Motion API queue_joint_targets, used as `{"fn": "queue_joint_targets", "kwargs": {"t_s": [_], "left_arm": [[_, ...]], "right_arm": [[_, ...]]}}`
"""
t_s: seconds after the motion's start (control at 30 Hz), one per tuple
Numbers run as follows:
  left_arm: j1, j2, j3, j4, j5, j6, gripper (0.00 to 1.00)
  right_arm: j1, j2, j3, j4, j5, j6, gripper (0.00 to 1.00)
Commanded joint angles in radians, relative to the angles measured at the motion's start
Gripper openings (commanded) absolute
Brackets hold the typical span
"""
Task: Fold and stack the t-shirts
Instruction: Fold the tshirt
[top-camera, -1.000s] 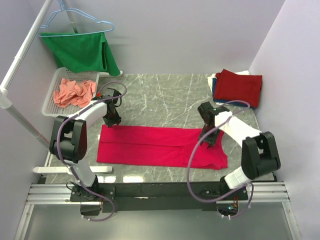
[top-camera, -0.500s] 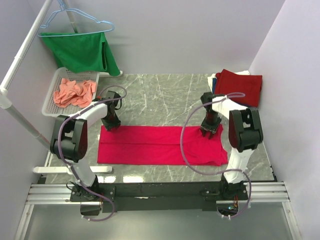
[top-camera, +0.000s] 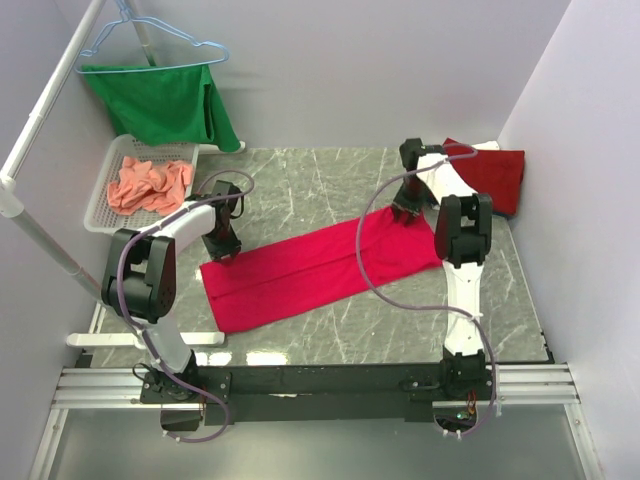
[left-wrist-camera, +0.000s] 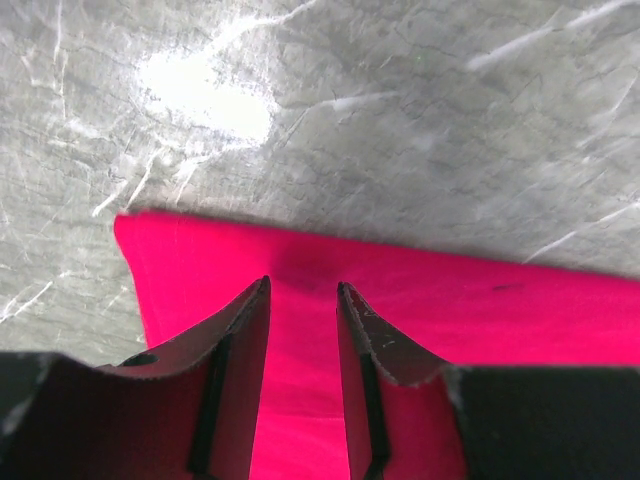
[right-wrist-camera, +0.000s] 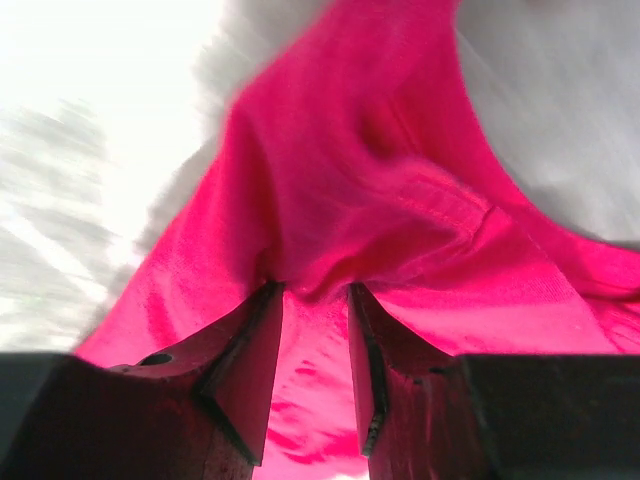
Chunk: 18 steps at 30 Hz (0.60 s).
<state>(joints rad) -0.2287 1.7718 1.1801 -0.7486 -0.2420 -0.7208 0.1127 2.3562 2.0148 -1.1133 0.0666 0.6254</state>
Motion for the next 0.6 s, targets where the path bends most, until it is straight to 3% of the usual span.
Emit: {"fn": "queue_joint_targets", "kwargs": {"t_s": [0.0,0.2,0.37,0.57], "left_arm": [[-0.004,-0.029,0.029,-0.008,0.018,0.044,0.39],[-0.004,-0.067,0.003,0.038,0.124,0.113,0.39],[-0.006,-0.106,0.004,0.069,0.156,0.142,0.40],[-0.049,-0.094,0.090,0.161,0.316,0.214,0.41]], "right_arm": [[-0.021,0.100,0.224,0.024,-0.111,-0.052,0.39],[-0.042,0.040,0.176,0.279,-0.315,-0.084,0.39],[-0.047,-0.118,0.130,0.352,-0.288,-0.098,0.38],[-0.027,-0.408,-0.057,0.421,-0.228,-0.127,0.41]]}}
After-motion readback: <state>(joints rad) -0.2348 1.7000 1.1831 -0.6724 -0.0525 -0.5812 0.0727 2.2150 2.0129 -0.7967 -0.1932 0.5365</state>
